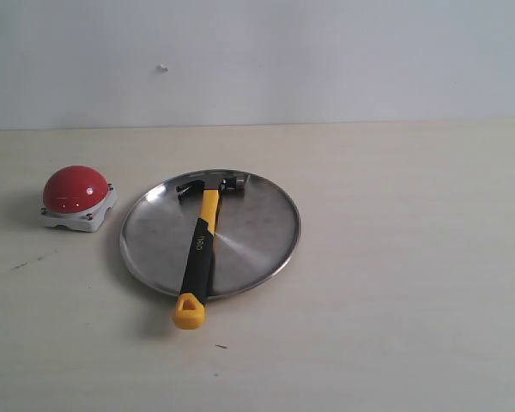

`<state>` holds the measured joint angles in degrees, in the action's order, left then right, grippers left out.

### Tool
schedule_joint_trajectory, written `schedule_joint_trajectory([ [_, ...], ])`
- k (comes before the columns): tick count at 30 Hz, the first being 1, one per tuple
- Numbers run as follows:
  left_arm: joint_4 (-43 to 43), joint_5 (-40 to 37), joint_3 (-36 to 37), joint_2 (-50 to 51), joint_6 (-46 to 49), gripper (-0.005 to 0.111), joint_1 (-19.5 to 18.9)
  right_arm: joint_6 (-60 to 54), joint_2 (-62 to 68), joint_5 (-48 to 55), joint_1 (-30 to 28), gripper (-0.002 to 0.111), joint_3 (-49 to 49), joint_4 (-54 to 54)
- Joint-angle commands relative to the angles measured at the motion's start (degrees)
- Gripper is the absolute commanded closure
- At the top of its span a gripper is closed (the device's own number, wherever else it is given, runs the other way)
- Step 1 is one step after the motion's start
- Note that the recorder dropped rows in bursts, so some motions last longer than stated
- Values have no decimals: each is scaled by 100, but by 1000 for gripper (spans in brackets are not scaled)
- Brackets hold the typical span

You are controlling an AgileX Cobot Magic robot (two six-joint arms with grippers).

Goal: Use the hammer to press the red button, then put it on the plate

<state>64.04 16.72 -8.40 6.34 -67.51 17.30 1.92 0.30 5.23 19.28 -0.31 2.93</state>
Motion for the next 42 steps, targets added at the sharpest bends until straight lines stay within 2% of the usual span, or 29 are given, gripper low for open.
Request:
schedule_joint_trajectory([
  [1, -7, -29, 42, -35, -35, 107, -15, -21, -30, -11, 6, 108, 31, -3],
  [7, 19, -29, 42, -36, 185, 107, -15, -21, -30, -11, 6, 108, 31, 9],
  [10, -547, -157, 94, -36, 381, 107, -15, -21, -30, -11, 6, 108, 31, 9],
  [12, -1754, -418, 172, -36, 1212, 107, -15, -21, -30, -11, 6, 108, 31, 9],
  [14, -3354, -841, 230, -36, 2477, 107, -15, -21, -30, -11, 6, 108, 31, 9],
  [16, -5227, -1369, 274, -36, 4447, 107, -15, -32, -30, -11, 6, 108, 31, 10],
  [18, -6230, -1633, 320, -45, 5941, 107, -15, -32, -30, -11, 6, 108, 31, 10],
  [20, -6335, -1672, 415, -148, 6473, 107, -25, -32, -30, -11, 6, 108, 31, -4],
  [24, -6322, -1813, 577, -526, 6584, 107, -274, -20, -30, -11, 6, 108, 31, -4],
  [31, -6322, -2133, 840, -634, 6253, 107, -1291, -20, -30, -11, 6, 108, 31, -4],
  [36, -6404, -3252, 840, -634, 6108, 107, -2082, -19, -30, -11, 6, 108, 31, 9],
  [38, -6404, -3717, 840, -634, 6108, 107, -2239, -19, -30, -11, 6, 108, 31, 9],
  [42, -6496, -3740, 840, -634, 6125, 107, -2280, -29, -30, -11, 6, 108, 31, 10],
])
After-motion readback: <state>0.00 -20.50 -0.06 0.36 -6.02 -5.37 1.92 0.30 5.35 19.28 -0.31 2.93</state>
